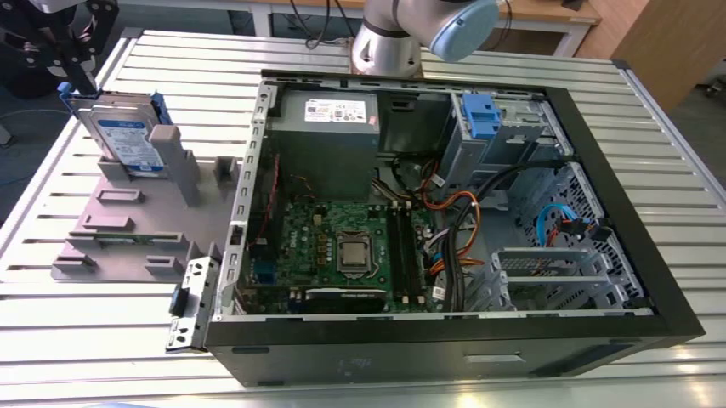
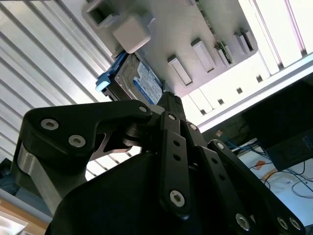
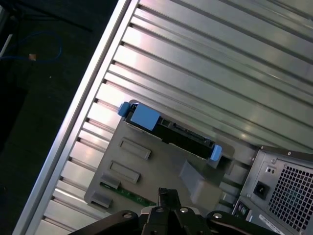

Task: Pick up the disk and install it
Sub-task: 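Pick up the disk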

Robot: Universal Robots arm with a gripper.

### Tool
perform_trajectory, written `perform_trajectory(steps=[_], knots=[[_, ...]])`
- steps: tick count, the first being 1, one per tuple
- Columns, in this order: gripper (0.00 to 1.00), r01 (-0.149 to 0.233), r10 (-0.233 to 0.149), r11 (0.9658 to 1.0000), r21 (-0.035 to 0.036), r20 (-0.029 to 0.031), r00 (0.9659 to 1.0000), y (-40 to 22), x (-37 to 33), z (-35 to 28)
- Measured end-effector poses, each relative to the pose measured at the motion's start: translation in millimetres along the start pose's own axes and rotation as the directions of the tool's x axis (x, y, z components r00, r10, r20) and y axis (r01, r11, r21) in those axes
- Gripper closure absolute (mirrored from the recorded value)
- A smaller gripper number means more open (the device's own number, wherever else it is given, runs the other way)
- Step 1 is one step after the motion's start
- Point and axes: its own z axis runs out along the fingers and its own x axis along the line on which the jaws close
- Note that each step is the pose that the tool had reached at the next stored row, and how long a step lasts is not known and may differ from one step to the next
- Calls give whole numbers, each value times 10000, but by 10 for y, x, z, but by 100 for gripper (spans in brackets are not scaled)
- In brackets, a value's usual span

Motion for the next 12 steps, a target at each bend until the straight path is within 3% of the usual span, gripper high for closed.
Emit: perform_trajectory(steps=[12], knots=[[89,196,-196,9998,-5,-6,9998,0,0,0]])
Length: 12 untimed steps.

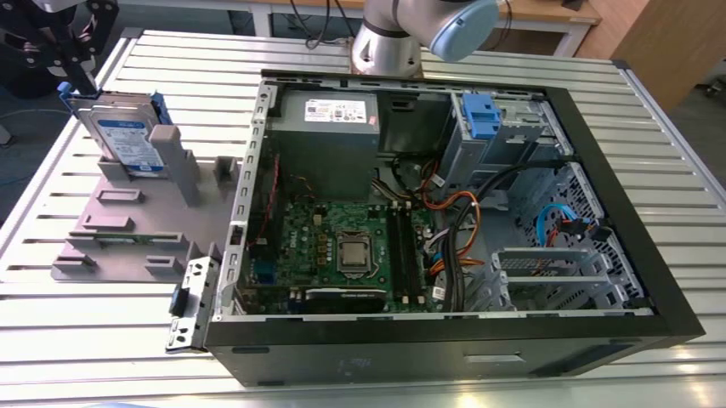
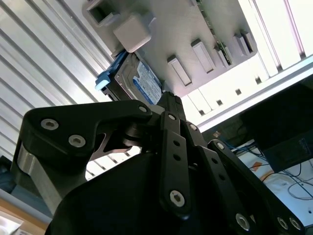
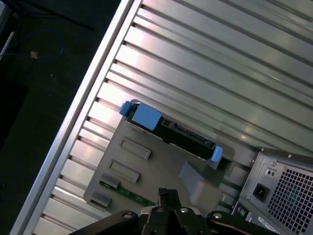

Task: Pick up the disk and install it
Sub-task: 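Pick up the disk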

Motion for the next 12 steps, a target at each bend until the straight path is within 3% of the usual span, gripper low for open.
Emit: perform_trajectory(steps=[12], knots=[[89,187,-187,9998,-4,-6,9998,0,0,0]])
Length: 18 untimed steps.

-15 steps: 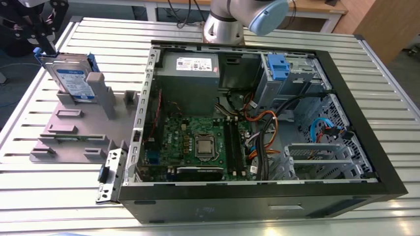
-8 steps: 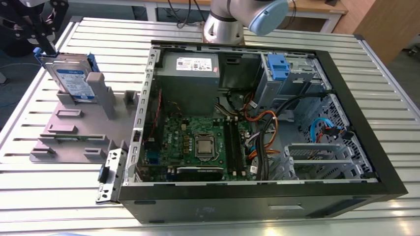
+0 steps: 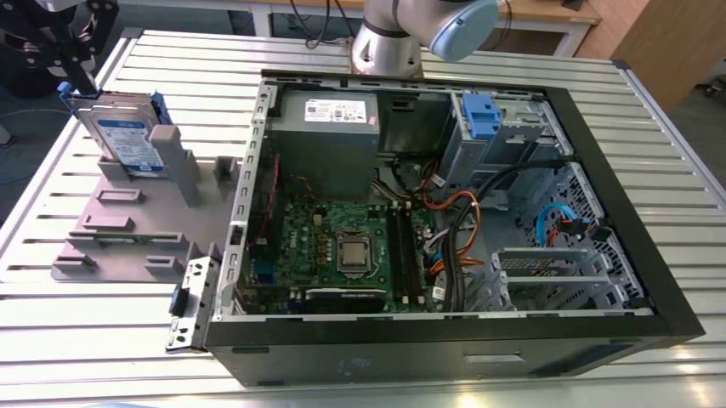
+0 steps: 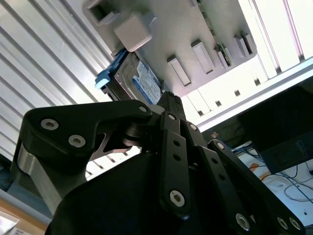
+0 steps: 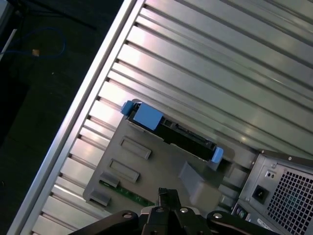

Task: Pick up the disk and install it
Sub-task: 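Pick up the disk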

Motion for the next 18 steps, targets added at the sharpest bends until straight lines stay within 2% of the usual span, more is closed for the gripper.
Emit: perform_trajectory(steps=[18], knots=[[89,284,-284,9996,-7,-9,9996,0,0,0]])
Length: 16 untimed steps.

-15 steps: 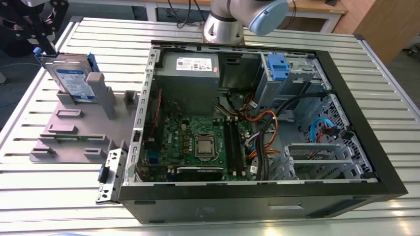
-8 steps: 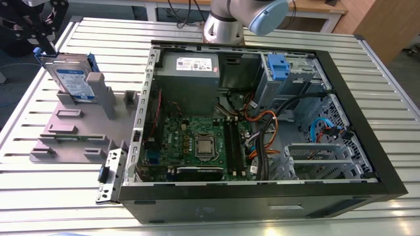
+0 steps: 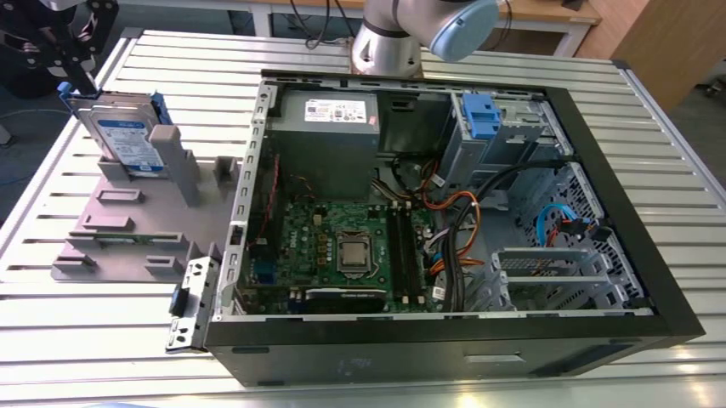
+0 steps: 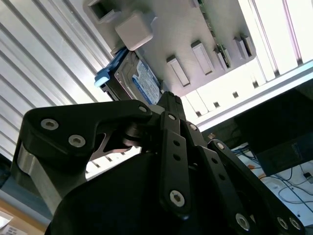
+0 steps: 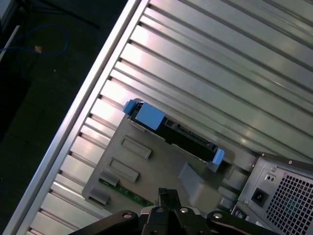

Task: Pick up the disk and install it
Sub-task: 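Pick up the disk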

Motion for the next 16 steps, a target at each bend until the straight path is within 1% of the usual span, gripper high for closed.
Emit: perform_trajectory(steps=[16], knots=[[89,255,-255,9997,-6,-9,9997,0,0,0]])
